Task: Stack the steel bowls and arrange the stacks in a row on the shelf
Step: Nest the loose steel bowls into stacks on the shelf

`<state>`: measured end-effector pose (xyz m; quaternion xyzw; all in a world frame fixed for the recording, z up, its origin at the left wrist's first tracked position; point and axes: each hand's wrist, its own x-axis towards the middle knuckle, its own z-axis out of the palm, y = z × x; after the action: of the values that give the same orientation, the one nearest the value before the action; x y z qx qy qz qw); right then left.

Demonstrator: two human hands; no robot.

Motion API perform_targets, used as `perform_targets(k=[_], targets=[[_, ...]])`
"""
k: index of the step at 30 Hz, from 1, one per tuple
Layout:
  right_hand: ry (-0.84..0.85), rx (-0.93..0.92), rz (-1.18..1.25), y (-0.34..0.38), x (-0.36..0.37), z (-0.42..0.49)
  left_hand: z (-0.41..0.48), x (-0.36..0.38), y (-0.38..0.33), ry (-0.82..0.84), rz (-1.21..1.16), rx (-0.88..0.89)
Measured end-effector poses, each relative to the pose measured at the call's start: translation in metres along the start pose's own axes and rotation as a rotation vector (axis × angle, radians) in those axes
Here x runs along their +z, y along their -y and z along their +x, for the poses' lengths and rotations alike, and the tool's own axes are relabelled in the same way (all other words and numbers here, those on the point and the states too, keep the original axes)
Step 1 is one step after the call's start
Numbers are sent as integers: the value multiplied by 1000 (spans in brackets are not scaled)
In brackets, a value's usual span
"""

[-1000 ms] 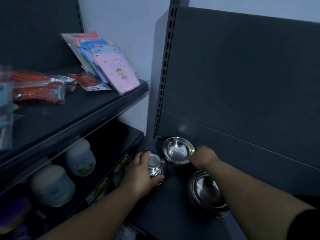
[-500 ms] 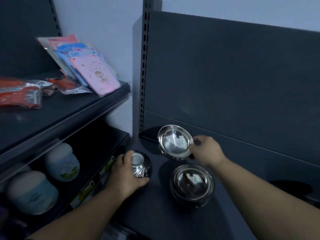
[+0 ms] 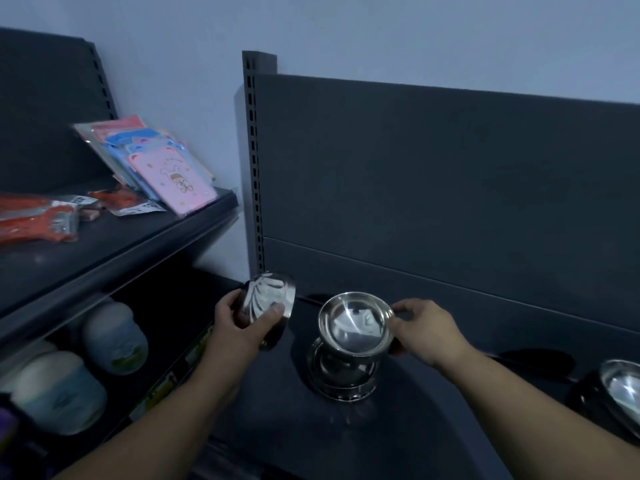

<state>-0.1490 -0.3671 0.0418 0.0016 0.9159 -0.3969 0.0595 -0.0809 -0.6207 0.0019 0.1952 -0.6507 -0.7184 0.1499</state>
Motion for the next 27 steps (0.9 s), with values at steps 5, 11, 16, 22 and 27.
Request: perform_targets(k=[5, 11, 16, 22, 27], targets=[[25, -30, -10, -5, 8, -10, -17, 12, -19, 244, -405, -235], [20, -97, -135, -6, 22, -13, -23, 12, -19, 274, -368, -254], [7, -86, -117, -12, 21, -15, -35, 20, -23, 173, -84, -164], [-105, -107, -57, -19, 12, -17, -40, 30, -39, 112, 263, -97], [-103, -68, -27, -31, 7, -22, -28, 40, -35, 109, 603, -17]])
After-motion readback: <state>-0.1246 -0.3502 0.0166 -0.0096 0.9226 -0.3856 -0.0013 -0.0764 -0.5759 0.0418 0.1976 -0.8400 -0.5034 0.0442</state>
